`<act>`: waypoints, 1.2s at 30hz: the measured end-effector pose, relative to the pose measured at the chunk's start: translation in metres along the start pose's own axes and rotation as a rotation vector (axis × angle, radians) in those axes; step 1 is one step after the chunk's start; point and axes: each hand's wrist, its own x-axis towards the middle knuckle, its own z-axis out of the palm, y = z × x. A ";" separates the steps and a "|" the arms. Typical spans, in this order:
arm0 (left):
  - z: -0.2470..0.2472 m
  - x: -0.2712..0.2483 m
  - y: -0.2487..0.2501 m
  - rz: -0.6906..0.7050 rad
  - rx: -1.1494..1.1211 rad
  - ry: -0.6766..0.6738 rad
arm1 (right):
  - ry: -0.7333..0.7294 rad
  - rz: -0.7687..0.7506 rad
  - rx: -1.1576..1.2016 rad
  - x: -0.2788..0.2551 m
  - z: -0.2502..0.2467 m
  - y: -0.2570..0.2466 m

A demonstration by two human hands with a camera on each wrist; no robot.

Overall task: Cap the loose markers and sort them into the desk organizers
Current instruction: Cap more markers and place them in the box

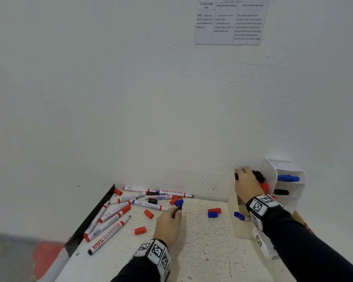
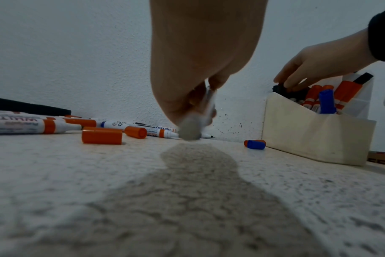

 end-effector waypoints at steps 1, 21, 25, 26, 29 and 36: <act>-0.002 0.001 -0.001 -0.006 0.019 0.013 | -0.003 -0.010 0.005 -0.001 0.002 -0.001; -0.105 0.012 -0.061 -0.185 0.021 0.207 | -0.638 -0.416 0.185 -0.005 0.100 -0.185; -0.109 0.020 -0.067 -0.191 0.005 0.212 | -0.682 -0.464 0.020 0.003 0.124 -0.190; -0.109 0.022 -0.066 -0.196 0.000 0.208 | -0.664 -0.455 -0.008 0.005 0.127 -0.189; -0.106 0.026 -0.066 -0.205 -0.037 0.198 | -0.612 -0.403 -0.053 0.007 0.131 -0.187; -0.098 0.027 -0.065 -0.216 -0.051 0.184 | -0.613 -0.378 -0.102 0.009 0.133 -0.187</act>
